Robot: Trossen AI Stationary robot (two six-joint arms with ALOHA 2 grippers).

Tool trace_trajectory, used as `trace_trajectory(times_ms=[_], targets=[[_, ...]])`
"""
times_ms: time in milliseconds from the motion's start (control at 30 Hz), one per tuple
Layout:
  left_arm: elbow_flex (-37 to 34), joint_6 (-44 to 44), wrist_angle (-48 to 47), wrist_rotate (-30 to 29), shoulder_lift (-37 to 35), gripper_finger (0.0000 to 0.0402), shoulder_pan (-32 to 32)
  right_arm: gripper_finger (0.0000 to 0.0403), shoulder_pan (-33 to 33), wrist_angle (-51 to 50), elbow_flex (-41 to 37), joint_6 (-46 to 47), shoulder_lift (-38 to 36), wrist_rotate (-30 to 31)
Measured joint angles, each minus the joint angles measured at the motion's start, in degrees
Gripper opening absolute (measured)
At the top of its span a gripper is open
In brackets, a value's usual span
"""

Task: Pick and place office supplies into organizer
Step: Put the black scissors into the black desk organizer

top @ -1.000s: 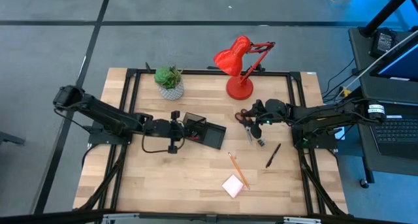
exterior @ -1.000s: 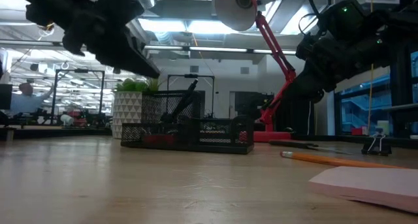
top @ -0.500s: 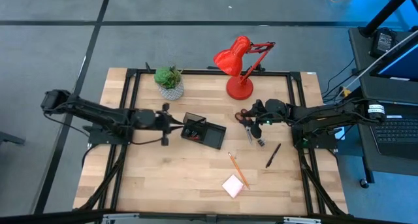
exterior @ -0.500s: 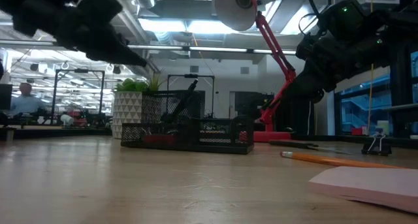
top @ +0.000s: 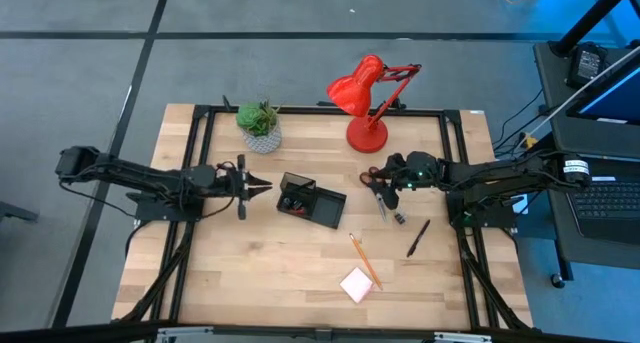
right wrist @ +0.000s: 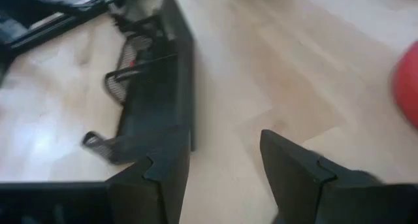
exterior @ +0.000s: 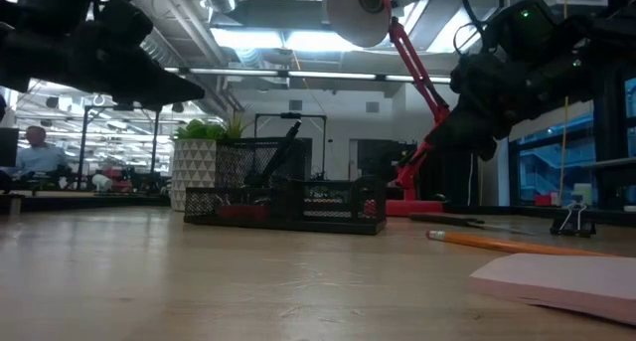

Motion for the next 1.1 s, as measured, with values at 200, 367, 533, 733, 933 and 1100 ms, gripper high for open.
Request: trace_trajectory(times_ms=[200,367,533,733,933,1100], targets=[[0.0,3.75,0.09,-4.62,0.0,0.0038,0.28,0.0188,1.52,-3.5,3.8,-2.89,0.02,6.18],[0.0,5.27,0.09,-4.89,0.0,0.0038,0.28,0.0188,1.84,-17.24,11.46,0.28,1.49,12.08],[0.01,5.24,0.04,-2.1,0.02,0.0038,0.26,0.0188,1.08,-29.08,16.96,12.28,5.72,14.1],[0.0,3.48,0.12,1.89,0.02,0.0063,0.26,0.0188,1.0,-31.74,19.53,13.89,12.52,14.03],[0.02,3.8,0.17,1.79,0.02,0.0106,0.26,0.0188,0.39,-32.06,22.95,15.38,19.48,14.0],[0.02,3.59,0.28,1.62,0.02,0.0122,0.26,0.0188,-0.96,-39.81,26.96,18.33,23.51,13.98]])
